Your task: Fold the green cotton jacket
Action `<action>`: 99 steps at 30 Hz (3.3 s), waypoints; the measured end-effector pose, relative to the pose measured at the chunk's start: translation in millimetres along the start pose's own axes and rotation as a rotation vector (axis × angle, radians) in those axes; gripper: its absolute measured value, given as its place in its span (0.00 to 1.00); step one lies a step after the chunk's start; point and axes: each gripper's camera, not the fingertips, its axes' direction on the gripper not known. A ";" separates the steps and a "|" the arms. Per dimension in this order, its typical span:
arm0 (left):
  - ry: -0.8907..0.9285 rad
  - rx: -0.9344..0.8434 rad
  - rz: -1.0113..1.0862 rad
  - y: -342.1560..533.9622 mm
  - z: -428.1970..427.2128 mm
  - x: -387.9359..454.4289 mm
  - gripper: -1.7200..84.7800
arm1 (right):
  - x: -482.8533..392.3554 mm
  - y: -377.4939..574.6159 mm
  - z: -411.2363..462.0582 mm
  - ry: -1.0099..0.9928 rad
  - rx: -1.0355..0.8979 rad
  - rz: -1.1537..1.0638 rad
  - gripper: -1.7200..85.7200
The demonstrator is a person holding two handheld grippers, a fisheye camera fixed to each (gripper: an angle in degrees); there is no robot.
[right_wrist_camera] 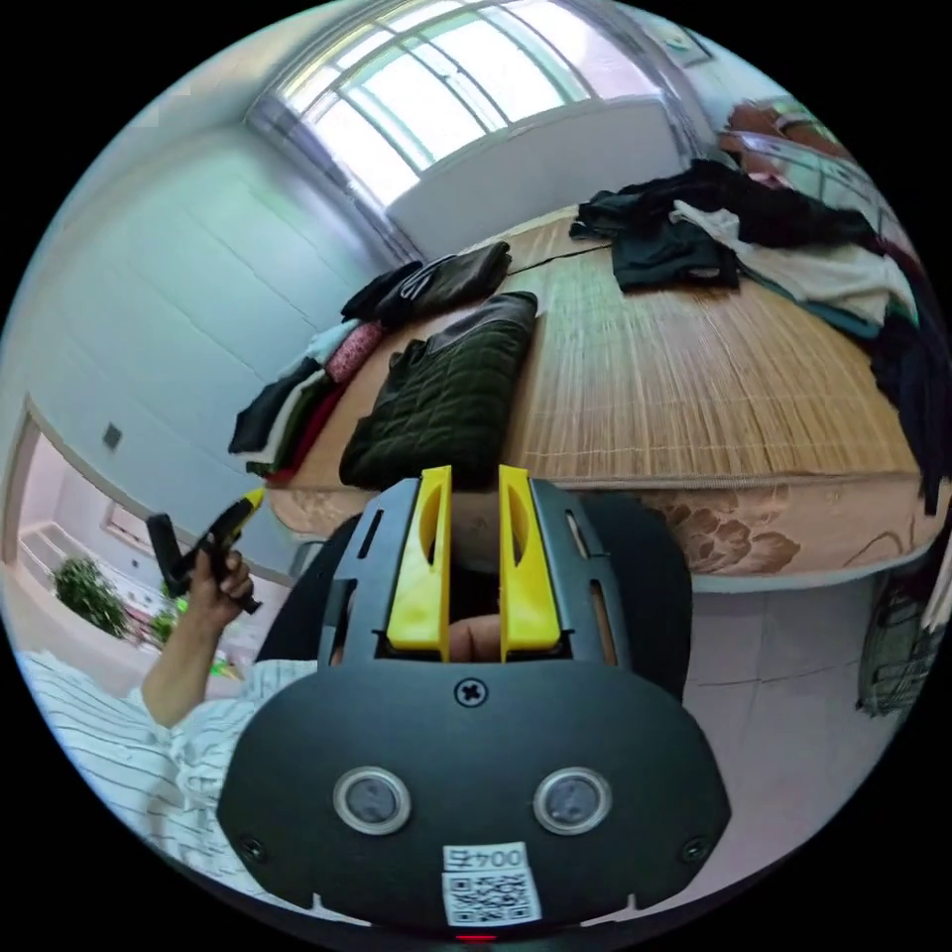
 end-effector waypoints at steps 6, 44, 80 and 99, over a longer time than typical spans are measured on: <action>0.023 -0.034 0.040 0.3 19.1 36.0 0.03 | -72.7 8.3 69.7 0.213 -0.110 -0.222 0.12; -0.117 -0.147 0.081 -180.4 196.1 84.7 0.03 | -251.4 48.8 156.8 0.169 0.052 -0.423 0.12; 0.652 -0.432 -0.440 -455.1 112.9 0.2 0.30 | -237.2 28.5 373.7 0.081 -0.047 -0.634 0.08; 0.522 -0.426 -0.279 -470.8 145.8 105.1 0.17 | 263.0 -122.7 427.9 -0.628 -0.150 0.290 0.23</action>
